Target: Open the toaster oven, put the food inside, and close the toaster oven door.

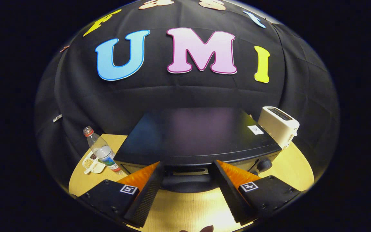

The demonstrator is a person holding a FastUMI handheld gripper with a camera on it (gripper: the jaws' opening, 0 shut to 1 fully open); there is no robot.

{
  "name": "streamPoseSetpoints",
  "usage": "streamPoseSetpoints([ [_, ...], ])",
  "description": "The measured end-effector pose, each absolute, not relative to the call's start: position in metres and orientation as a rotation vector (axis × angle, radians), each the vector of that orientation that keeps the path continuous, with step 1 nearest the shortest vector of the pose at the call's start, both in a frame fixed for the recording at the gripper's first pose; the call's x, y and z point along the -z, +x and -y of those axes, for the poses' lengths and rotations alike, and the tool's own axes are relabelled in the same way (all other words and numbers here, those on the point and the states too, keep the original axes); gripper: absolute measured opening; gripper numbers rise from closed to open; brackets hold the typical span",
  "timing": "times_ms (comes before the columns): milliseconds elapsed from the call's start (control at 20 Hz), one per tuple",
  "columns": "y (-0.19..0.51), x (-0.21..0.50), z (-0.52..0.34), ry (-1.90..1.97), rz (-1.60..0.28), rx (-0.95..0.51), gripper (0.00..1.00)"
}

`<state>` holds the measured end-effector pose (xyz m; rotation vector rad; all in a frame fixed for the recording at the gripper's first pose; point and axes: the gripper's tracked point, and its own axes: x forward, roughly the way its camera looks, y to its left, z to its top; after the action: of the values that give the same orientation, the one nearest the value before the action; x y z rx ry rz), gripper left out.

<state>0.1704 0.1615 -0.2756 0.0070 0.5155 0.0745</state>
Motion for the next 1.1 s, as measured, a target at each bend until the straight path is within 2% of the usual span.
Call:
streamPoseSetpoints([
  [500, 0.097, 0.302, -0.151, 0.006, -0.524, -0.078, 0.99],
  [950, 0.031, 0.37, -0.141, 0.01, -0.737, -0.082, 0.99],
  [1100, 0.029, 0.374, -0.139, 0.012, -0.747, -0.082, 0.99],
])
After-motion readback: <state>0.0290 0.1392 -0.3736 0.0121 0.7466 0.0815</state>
